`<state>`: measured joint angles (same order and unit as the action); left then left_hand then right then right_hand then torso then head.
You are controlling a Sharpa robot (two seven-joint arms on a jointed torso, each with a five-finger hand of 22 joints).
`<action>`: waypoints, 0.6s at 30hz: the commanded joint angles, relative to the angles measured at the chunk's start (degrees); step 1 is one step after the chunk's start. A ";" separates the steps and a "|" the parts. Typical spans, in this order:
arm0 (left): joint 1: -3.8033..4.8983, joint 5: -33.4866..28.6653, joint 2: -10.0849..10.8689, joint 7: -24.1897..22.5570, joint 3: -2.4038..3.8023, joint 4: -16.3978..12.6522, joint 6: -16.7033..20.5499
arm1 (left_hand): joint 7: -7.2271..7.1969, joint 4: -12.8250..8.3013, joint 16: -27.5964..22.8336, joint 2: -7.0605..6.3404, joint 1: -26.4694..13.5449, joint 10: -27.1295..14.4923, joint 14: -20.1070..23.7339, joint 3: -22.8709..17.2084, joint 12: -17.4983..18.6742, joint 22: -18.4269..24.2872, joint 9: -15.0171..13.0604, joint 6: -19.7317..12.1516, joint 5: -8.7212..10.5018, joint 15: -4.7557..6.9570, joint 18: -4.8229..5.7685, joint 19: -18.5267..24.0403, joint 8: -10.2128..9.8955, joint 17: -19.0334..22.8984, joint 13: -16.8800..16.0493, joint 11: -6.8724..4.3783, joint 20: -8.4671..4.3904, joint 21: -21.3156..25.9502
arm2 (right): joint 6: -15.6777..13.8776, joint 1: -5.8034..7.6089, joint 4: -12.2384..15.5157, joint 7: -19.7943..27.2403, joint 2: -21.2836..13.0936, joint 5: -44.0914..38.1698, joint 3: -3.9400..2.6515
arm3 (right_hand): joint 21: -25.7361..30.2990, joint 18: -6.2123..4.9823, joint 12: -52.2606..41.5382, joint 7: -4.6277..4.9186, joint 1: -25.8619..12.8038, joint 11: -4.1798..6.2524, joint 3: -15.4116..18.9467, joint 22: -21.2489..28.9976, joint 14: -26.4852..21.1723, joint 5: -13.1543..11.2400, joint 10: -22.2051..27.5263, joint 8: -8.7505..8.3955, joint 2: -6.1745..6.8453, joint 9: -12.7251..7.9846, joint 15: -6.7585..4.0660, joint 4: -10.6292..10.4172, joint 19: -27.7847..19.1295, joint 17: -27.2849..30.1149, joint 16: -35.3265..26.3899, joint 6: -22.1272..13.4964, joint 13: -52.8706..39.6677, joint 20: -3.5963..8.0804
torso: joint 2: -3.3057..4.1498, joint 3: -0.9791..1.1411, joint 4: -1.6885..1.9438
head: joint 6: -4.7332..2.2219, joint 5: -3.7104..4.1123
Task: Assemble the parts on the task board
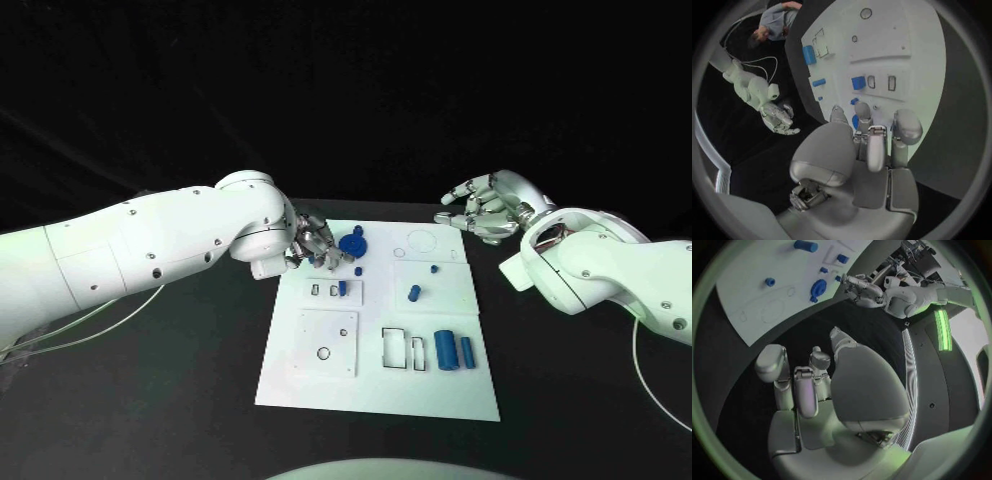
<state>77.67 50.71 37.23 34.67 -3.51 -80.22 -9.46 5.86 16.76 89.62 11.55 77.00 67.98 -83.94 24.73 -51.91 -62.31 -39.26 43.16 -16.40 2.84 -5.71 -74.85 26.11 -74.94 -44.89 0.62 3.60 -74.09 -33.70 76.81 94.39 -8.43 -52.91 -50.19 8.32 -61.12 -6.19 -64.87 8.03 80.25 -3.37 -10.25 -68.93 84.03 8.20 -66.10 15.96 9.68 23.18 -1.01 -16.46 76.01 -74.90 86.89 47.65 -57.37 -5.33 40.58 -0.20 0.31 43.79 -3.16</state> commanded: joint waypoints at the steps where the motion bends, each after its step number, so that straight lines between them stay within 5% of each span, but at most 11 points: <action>1: 0.14 1.17 -0.49 2.96 -0.04 0.26 -4.25 | 0.12 -0.03 0.38 0.68 -0.02 0.27 -6.06 1.78 -0.17 -1.42 1.34 -0.87 0.29 -0.50 0.33 -0.68 -1.34 -15.06 -0.23 0.67 0.30 -0.83 | 0.34 0.09 -0.63 0.07 0.04 0.48 0.00 | 0.35 -0.59 0.36 0.09 0.22 -0.05 -0.39 0.08 3.56 0.34 0.59 0.40 0.45 0.04 0.35 -0.08 -0.33 -7.21 -0.18 -0.42 0.37 -0.07 | 0.05 -0.06 -0.06 | 0.23 -0.07; 7: 0.15 1.27 -1.22 3.53 -0.13 0.51 -6.53 | 0.32 0.02 0.38 0.70 -0.75 1.54 -6.06 1.86 -1.94 -3.55 2.84 -0.70 1.11 -0.68 0.69 -1.71 -2.37 -15.06 -1.92 0.84 0.51 -2.09 | 0.01 0.18 -1.31 0.10 0.05 0.55 0.00 | 0.33 -0.58 0.45 0.09 0.25 -0.05 -0.41 0.04 3.54 0.56 0.58 0.57 0.53 0.07 0.36 -0.10 -0.29 -7.16 -0.21 -0.51 0.52 -0.07 | 0.10 -0.03 0.05 | 0.53 -0.06; 9: 0.15 1.14 -1.52 3.63 -0.20 0.65 -7.03 | 0.31 -0.02 0.38 0.65 -1.00 1.68 -6.06 1.81 -2.22 -3.70 3.42 -0.24 0.03 -0.70 0.67 -1.68 -2.57 -15.06 -2.11 0.84 0.57 -2.16 | 0.01 0.19 -1.47 0.07 0.12 0.56 0.00 | 0.39 -0.58 0.49 0.09 0.24 -0.05 -0.41 0.07 3.54 0.68 0.57 0.66 0.56 0.09 0.35 -0.11 -0.30 -7.14 -0.23 -0.54 0.60 -0.07 | 0.12 -0.04 0.02 | 0.60 -0.12; 11: 0.15 0.77 -1.79 3.70 -0.29 0.86 -7.45 | 0.19 -0.03 0.38 0.28 -0.61 1.58 -6.06 1.80 -2.38 -4.02 4.22 0.59 -4.97 -0.64 0.67 -1.64 -2.71 -15.06 -2.19 0.76 0.56 -2.29 | 0.03 0.20 -1.60 0.03 0.17 0.57 0.00 | 0.45 -0.59 0.56 0.09 0.24 -0.05 -0.43 0.10 3.53 0.87 0.57 0.77 0.61 0.10 0.35 -0.11 -0.30 -7.10 -0.25 -0.60 0.73 -0.07 | 0.13 -0.04 0.00 | 0.71 -0.12; 15: 0.15 0.01 -2.27 3.77 -0.52 1.32 -7.87 | 0.09 0.01 0.38 -0.37 -0.55 1.23 -6.06 1.73 -2.45 -4.29 5.54 1.49 -11.38 -0.59 0.64 -1.45 -2.89 -15.06 -2.11 0.64 0.52 -2.25 | 0.09 0.20 -1.79 -0.06 0.22 0.57 0.00 | 0.61 -0.59 0.80 0.07 0.35 -0.01 -0.70 0.11 3.54 2.60 0.49 1.51 0.78 0.19 0.32 -0.12 -0.19 -7.07 -0.30 -1.04 1.36 -0.05 | 0.12 -0.03 -0.04 | 0.81 -0.18; 17: 0.15 -0.34 -2.43 3.78 -0.60 1.55 -7.77 | 0.03 0.04 0.38 -0.47 -0.53 1.13 -6.06 1.69 -2.44 -4.36 5.86 1.64 -13.11 -0.54 0.64 -1.41 -2.91 -15.06 -2.06 0.65 0.51 -2.23 | 0.10 0.20 -1.85 -0.11 0.21 0.57 0.00 | 0.68 -0.59 0.87 0.06 0.40 0.00 -0.88 0.11 3.56 3.47 0.46 1.87 0.88 0.23 0.30 -0.12 -0.14 -7.08 -0.31 -1.22 1.62 -0.03 | 0.12 -0.02 -0.10 | 0.90 -0.18; 18: 0.15 -0.56 -2.52 3.77 -0.64 1.68 -7.70 | 0.00 0.05 0.38 -0.58 -0.51 0.97 -6.06 1.70 -2.42 -4.41 6.22 1.85 -15.76 -0.51 0.62 -1.35 -2.87 -15.06 -2.00 0.56 0.47 -2.17 | 0.10 0.21 -1.88 -0.14 0.20 0.57 0.00 | 0.69 -0.58 0.89 0.06 0.40 0.01 -0.97 0.09 3.57 3.92 0.44 2.05 0.95 0.24 0.29 -0.12 -0.10 -7.09 -0.31 -1.31 1.74 -0.02 | 0.10 -0.02 -0.09 | 0.99 -0.16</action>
<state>77.72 51.25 34.95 37.88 -4.13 -78.71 -15.28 5.90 16.76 89.63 11.38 76.49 69.27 -83.94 24.73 -54.09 -66.63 -33.27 44.58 -30.47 2.43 -5.71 -76.08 23.38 -74.93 -46.95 1.47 4.20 -76.09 -33.82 77.00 92.56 -8.46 -52.74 -49.55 8.31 -60.68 -6.19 -64.28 8.09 80.71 -3.58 -10.88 -68.88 84.03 11.68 -65.90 17.73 10.13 23.36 -1.02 -16.58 76.01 -74.90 86.89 46.82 -55.77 -5.33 40.69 -0.23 0.29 44.60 -3.32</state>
